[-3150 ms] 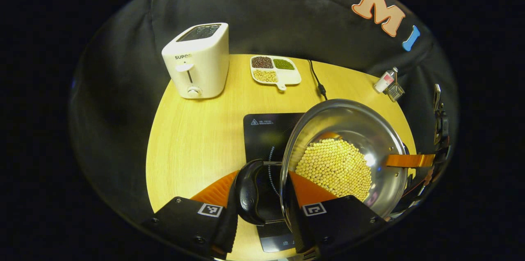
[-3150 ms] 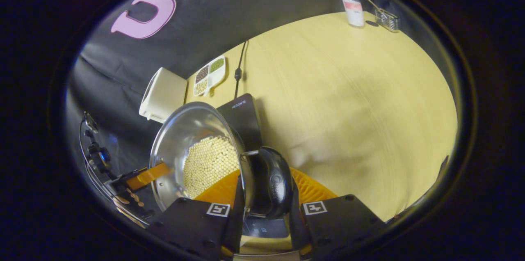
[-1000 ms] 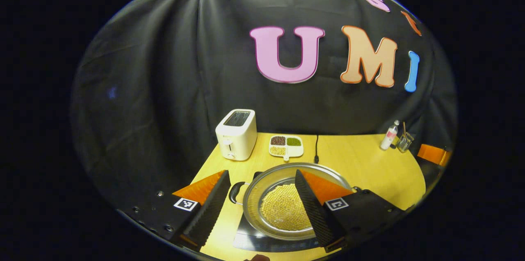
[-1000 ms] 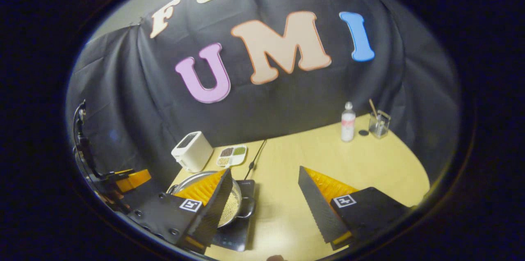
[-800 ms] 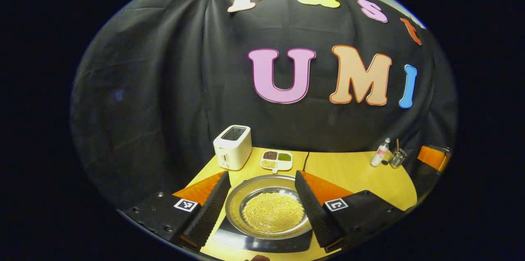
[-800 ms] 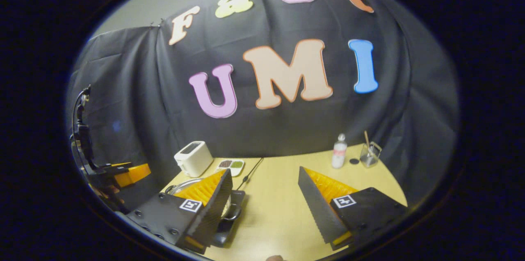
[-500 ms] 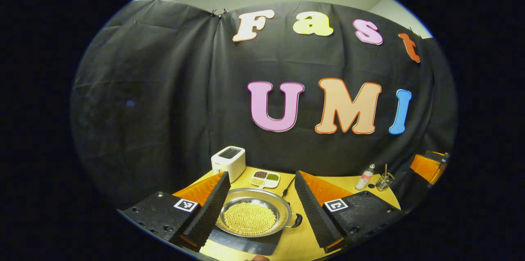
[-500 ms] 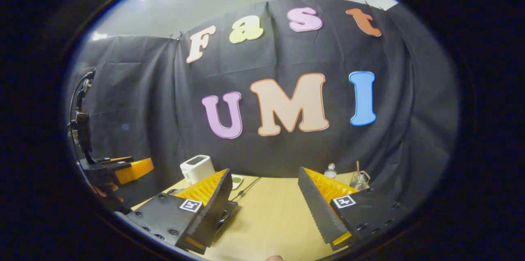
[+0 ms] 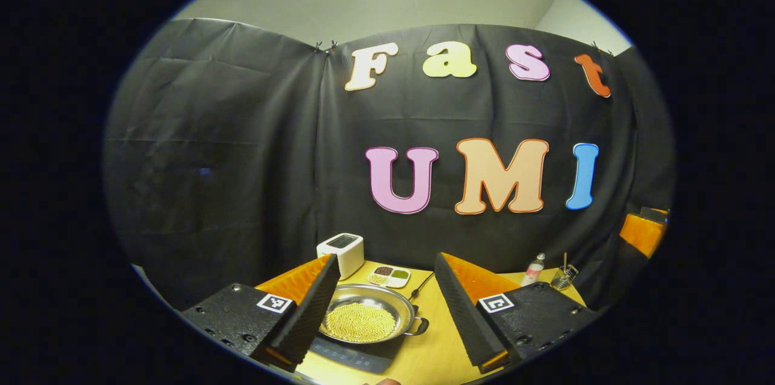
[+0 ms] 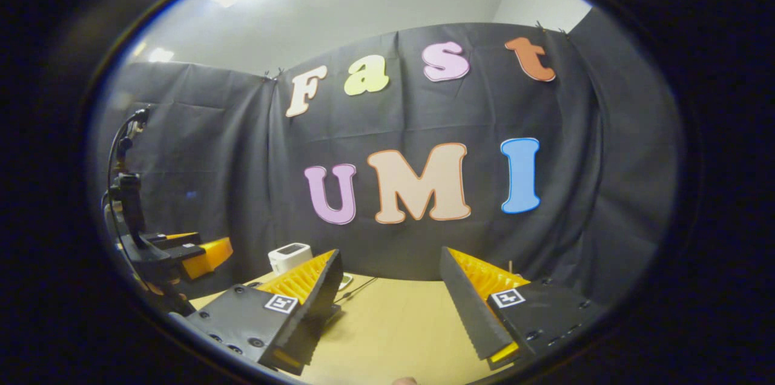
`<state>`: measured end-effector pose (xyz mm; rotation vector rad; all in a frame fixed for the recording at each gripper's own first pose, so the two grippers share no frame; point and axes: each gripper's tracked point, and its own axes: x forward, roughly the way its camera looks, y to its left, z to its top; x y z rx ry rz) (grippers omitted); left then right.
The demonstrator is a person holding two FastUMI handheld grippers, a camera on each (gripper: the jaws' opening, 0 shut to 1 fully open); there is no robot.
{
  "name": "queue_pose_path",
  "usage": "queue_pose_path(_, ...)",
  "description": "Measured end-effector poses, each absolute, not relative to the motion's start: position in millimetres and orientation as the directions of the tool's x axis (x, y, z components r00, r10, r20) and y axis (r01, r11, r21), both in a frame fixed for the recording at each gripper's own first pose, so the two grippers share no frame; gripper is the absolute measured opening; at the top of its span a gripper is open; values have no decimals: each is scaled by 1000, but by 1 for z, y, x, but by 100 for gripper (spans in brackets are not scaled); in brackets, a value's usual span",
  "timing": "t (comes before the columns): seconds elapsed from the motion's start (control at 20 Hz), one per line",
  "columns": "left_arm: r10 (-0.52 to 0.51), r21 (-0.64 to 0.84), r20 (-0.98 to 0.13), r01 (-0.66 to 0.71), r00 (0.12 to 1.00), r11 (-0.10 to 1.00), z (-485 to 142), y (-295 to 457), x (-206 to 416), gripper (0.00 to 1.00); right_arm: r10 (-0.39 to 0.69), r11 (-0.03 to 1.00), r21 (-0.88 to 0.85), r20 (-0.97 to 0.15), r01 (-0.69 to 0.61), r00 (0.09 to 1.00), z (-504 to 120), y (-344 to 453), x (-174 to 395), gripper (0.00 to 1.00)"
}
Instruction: First push the handle of the pot to place it horizontally, then grasp the pot with both hands and set it on the induction cooktop.
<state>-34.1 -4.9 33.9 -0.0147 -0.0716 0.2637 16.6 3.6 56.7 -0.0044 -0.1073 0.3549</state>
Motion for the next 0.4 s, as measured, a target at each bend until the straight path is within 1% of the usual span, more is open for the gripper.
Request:
queue_pose_path(0.05,273,-29,75,-272,959,962,34,-5,-38,94,361,932,-25,109,-361,926,57,5,12,91)
queue_pose_path(0.1,290,-25,81,-289,954,957,32,0,-39,96,375,927,-23,115,-375,920,57,8,9,92)
queue_pose_path(0.15,310,-18,85,-309,947,951,32,5,-44,93,390,920,-14,120,-391,913,57,11,4,92)
queue_pose_path(0.2,325,-12,87,-325,942,946,31,8,-48,96,404,914,-4,122,-406,907,60,17,-6,92)
queue_pose_path(0.25,337,-14,85,-338,938,941,29,11,-52,96,414,909,6,123,-417,902,60,18,-8,92)
queue_pose_path(0.3,343,-22,81,-342,936,939,27,11,-53,93,419,906,13,126,-424,899,59,19,-9,92)
queue_pose_path(0.35,345,-33,79,-343,935,939,25,13,-55,96,422,904,14,133,-427,897,61,19,-9,92)
queue_pose_path(0.4,340,-36,71,-339,938,940,22,11,-54,96,422,904,12,139,-427,896,62,18,-10,92)
